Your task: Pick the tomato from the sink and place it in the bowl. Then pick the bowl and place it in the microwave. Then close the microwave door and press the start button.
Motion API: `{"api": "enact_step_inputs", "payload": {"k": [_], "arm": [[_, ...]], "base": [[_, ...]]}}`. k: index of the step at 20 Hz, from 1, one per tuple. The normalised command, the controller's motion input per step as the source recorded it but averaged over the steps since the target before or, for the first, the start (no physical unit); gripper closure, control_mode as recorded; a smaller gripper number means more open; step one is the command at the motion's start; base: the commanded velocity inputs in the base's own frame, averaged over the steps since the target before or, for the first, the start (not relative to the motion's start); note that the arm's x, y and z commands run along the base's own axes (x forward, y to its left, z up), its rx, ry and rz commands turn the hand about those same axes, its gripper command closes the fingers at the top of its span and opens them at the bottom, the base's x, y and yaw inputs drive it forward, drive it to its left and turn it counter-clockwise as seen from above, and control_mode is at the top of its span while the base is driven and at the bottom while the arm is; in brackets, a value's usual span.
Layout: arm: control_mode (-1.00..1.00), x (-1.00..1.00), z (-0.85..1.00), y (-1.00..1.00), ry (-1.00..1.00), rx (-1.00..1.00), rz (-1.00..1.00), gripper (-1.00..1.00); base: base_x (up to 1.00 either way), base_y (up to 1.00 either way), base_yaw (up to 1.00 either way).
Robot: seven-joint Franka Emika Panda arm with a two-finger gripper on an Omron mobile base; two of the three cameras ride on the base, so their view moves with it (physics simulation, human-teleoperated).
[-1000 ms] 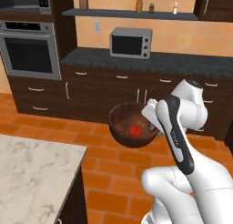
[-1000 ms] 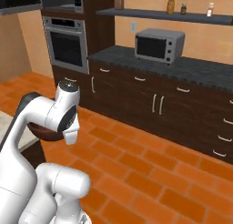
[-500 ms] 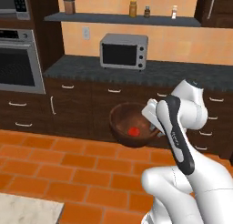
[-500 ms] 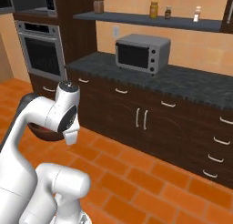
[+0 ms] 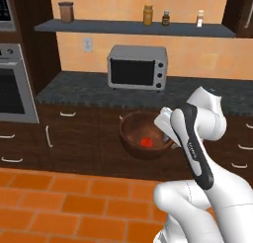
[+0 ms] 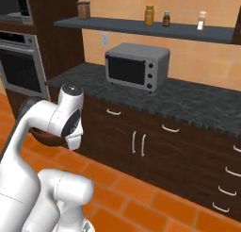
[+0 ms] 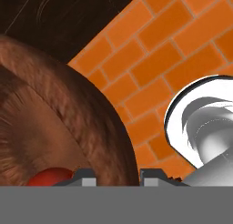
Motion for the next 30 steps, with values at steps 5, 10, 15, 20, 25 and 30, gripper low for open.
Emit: {"api": "enact_step_inputs", "payload": {"k": [5, 10, 15, 20, 25, 30], "arm": [[1.0, 0.0, 0.0, 0.0, 0.0, 0.0, 0.0, 1.0], [1.0, 0.0, 0.0, 0.0, 0.0, 0.0, 0.0, 1.0], [1.0, 0.0, 0.0, 0.0, 0.0, 0.0, 0.0, 1.0], [1.0, 0.0, 0.0, 0.0, 0.0, 0.0, 0.0, 1.0], [1.0, 0.0, 0.0, 0.0, 0.0, 0.0, 0.0, 1.0], [1.0, 0.0, 0.0, 0.0, 0.0, 0.0, 0.0, 1.0]], "base": [[0.65, 0.99, -0.24], [0.08, 1.0, -0.18], [0.14, 1.0, -0.12], [0.8, 0.87, -0.1], [1.0, 0.63, -0.03], [0.78, -0.43, 0.03]]}}
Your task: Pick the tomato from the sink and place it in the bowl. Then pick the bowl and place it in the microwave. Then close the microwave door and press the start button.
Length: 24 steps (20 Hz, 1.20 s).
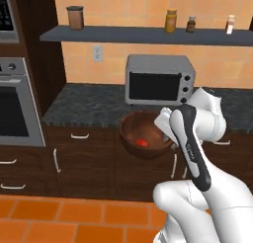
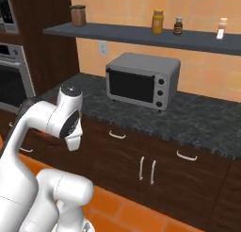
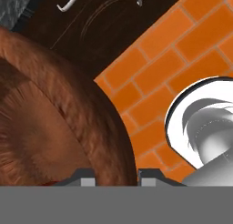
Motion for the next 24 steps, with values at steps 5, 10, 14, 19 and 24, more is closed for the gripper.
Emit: {"api": "enact_step_inputs", "payload": {"k": [5, 10, 14, 19, 24], "arm": [[1.0, 0.0, 0.0, 0.0, 0.0, 0.0, 0.0, 1.0], [1.0, 0.0, 0.0, 0.0, 0.0, 0.0, 0.0, 1.0], [1.0, 0.0, 0.0, 0.0, 0.0, 0.0, 0.0, 1.0], [1.0, 0.0, 0.0, 0.0, 0.0, 0.0, 0.0, 1.0], [1.0, 0.0, 0.0, 0.0, 0.0, 0.0, 0.0, 1.0]], "base": [[0.55, 0.95, -0.05], [0.07, 1.0, -0.1], [0.0, 1.0, -0.13], [0.0, 1.0, -0.16], [0.02, 1.0, -0.21]]}}
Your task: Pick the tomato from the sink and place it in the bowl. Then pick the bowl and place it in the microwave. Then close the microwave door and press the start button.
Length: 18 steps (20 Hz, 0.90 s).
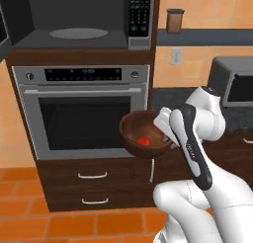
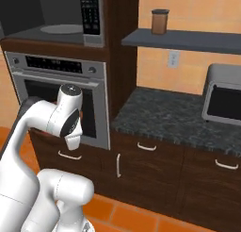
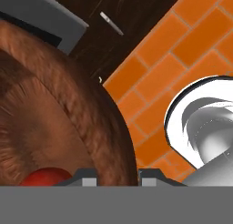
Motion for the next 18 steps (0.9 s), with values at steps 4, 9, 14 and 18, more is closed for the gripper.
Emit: {"api": "enact_step_inputs", "payload": {"k": [4, 9, 14, 18], "arm": [[1.0, 0.0, 0.0, 0.0, 0.0, 0.0, 0.0, 1.0], [1.0, 0.0, 0.0, 0.0, 0.0, 0.0, 0.0, 1.0], [1.0, 0.0, 0.0, 0.0, 0.0, 0.0, 0.0, 1.0], [1.0, 0.0, 0.0, 0.0, 0.0, 0.0, 0.0, 1.0]], "base": [[0.28, 0.89, -0.24], [0.41, 0.8, -0.27], [0.61, 0.56, -0.29], [0.27, 0.18, -0.16]]}}
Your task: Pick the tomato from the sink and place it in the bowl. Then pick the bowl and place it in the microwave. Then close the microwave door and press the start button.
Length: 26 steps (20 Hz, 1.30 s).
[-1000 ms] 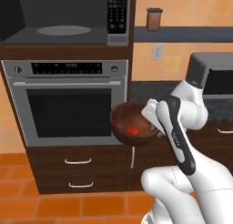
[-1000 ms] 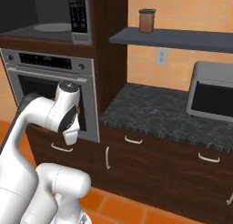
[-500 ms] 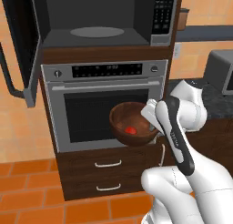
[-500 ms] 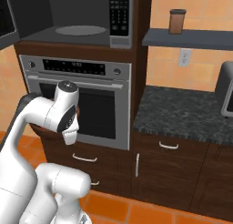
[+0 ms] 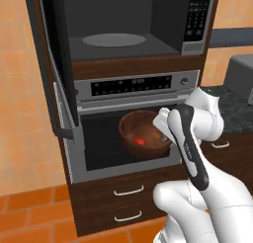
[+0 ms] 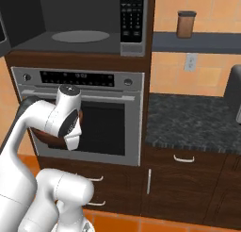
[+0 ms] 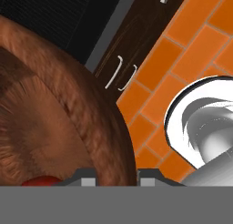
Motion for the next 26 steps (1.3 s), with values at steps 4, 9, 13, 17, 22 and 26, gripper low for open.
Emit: {"api": "enact_step_inputs", "payload": {"k": [4, 9, 13, 17, 22, 26], "arm": [[1.0, 0.0, 0.0, 0.0, 0.0, 0.0, 0.0, 1.0], [1.0, 0.0, 0.0, 0.0, 0.0, 0.0, 0.0, 1.0], [1.0, 0.0, 0.0, 0.0, 0.0, 0.0, 0.0, 1.0], [1.0, 0.0, 0.0, 0.0, 0.0, 0.0, 0.0, 1.0], [1.0, 0.0, 0.0, 0.0, 0.0, 0.0, 0.0, 1.0], [1.0, 0.0, 0.0, 0.0, 0.0, 0.0, 0.0, 1.0]], "base": [[0.32, 0.21, -0.1], [0.29, 0.2, -0.05], [0.32, 0.22, 0.0], [0.52, 0.31, 0.0], [0.25, 0.04, 0.0], [0.41, 0.03, 0.0]]}}
